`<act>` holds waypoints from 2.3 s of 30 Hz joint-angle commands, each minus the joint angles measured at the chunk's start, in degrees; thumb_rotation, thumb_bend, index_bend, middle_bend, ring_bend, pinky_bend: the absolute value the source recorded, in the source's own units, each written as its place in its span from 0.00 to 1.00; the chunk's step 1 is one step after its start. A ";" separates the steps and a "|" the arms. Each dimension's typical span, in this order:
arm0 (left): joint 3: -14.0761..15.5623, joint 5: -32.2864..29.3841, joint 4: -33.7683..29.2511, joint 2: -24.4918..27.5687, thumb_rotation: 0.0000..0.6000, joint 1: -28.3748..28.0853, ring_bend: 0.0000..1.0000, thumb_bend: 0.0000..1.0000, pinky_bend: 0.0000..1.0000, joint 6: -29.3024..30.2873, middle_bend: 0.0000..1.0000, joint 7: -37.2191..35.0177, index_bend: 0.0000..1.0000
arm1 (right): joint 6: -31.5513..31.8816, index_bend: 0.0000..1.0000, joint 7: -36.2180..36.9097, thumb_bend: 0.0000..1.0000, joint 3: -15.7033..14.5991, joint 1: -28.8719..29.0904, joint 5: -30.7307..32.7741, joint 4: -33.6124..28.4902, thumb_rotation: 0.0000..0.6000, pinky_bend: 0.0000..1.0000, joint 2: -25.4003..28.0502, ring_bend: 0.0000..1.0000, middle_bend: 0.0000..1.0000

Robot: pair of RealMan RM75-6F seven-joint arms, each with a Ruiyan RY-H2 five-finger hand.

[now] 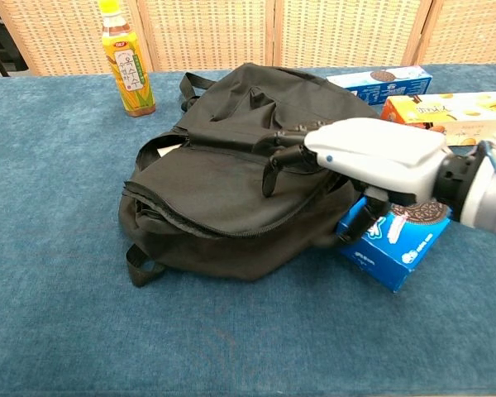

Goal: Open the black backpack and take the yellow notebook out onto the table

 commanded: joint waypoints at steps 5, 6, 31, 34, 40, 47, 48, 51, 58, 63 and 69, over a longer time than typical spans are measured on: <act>-0.11 -0.22 -0.23 0.06 1.00 0.10 0.00 0.00 0.06 0.06 0.00 -0.22 0.09 | 1.95 0.52 -0.97 0.66 1.37 0.60 2.35 0.67 1.00 0.20 -1.57 0.20 0.31; -0.04 -0.29 -0.39 0.11 1.00 0.08 0.00 0.01 0.06 -0.20 0.00 -0.29 0.09 | 2.39 0.54 -1.07 0.68 1.61 0.62 2.59 0.96 1.00 0.23 -1.90 0.22 0.34; 3.96 15.68 -1.58 2.81 1.00 -8.40 0.00 0.04 0.06 -6.37 0.00 -4.79 0.09 | 8.63 0.70 -3.07 0.62 20.05 5.43 36.32 4.33 1.00 0.49 -14.07 0.43 0.56; 4.25 20.32 0.87 2.03 1.00 -11.74 0.00 0.08 0.06 -6.79 0.00 -10.50 0.09 | 9.43 0.70 -5.52 0.62 23.96 6.86 44.51 4.71 1.00 0.49 -14.05 0.43 0.56; 5.53 25.40 3.91 0.73 1.00 -15.57 0.00 0.11 0.06 -7.68 0.00 -13.24 0.09 | 9.49 0.70 -7.51 0.61 28.16 8.74 54.46 4.86 1.00 0.49 -12.79 0.43 0.56; 6.66 27.92 6.88 -2.71 1.00 -21.08 0.00 0.12 0.09 -11.90 0.00 -14.63 0.14 | 7.82 0.70 -6.36 0.61 29.26 9.30 60.56 4.71 1.00 0.49 -9.88 0.43 0.56; 6.58 27.69 6.97 -3.11 1.00 -21.62 0.00 0.12 0.09 -12.51 0.00 -14.34 0.14 | 7.65 0.70 -6.07 0.61 29.14 9.25 60.86 4.35 1.00 0.49 -9.57 0.43 0.56; 6.08 26.39 6.64 -4.58 1.00 -23.69 0.00 0.14 0.09 -15.19 0.00 -13.74 0.14 | 7.15 0.70 -5.24 0.62 28.44 8.99 61.79 2.86 1.00 0.49 -8.53 0.43 0.56; 4.02 24.25 8.54 -10.01 1.00 -28.64 0.00 0.21 0.09 -19.49 0.00 -9.86 0.16 | 6.07 0.70 -3.90 0.62 26.63 8.79 63.18 0.14 1.00 0.49 -6.25 0.43 0.56; 4.37 23.63 10.70 -14.52 1.00 -31.79 0.00 0.21 0.09 -22.85 0.00 -8.39 0.16 | 5.67 0.70 -2.93 0.61 25.59 9.03 63.78 -0.75 1.00 0.49 -5.24 0.43 0.56; 4.05 22.03 14.49 -19.72 1.00 -34.50 0.00 0.21 0.09 -25.15 0.00 -6.81 0.17 | 5.18 0.70 -1.69 0.61 25.04 9.51 64.86 -0.96 1.00 0.49 -4.25 0.43 0.56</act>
